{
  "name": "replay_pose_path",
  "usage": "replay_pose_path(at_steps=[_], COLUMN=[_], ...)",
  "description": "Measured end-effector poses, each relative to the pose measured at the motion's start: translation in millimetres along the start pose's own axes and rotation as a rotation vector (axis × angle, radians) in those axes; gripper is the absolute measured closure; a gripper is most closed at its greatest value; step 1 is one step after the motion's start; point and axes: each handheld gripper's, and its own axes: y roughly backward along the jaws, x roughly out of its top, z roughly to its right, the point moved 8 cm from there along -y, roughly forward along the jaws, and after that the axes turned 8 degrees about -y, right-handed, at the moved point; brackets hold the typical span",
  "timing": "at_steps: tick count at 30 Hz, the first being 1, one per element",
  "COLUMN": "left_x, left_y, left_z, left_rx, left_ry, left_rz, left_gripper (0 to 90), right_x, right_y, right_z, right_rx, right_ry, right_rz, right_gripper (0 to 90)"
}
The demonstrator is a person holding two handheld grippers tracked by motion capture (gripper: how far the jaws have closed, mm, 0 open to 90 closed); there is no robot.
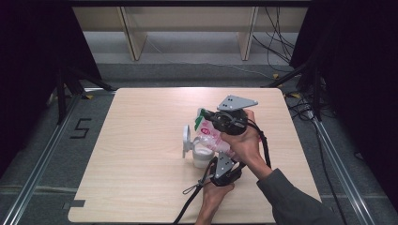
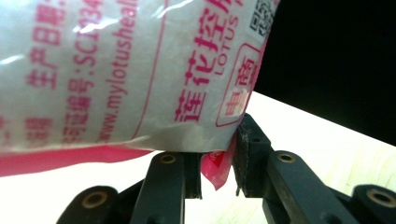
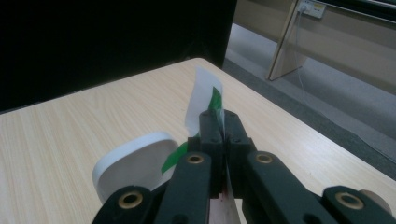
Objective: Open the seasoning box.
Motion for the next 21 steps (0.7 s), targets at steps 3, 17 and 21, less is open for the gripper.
replay_pose_path(at_steps=[3, 17, 21], left_x=[-0.8, -8.9, -9.4], left_y=[1.0, 1.9, 3.1], left_z=[-0.6, -4.7, -4.3], left_rx=[0.004, -0.018, -0.024], left_ry=[0.004, 0.019, 0.027], left_rz=[-0.005, -0.05, -0.061], left_gripper=[73.5, 67.8, 64.9], right_x=[0.9, -8.9, -11.6], right_y=[5.1, 37.7, 49.2], right_z=[2.6, 8.3, 13.3], right_rx=[0.001, 0.048, 0.046], right_ry=[-0.01, -0.062, -0.09], right_rz=[0.03, 0.075, 0.102], right_gripper=[89.9, 90.0, 90.0])
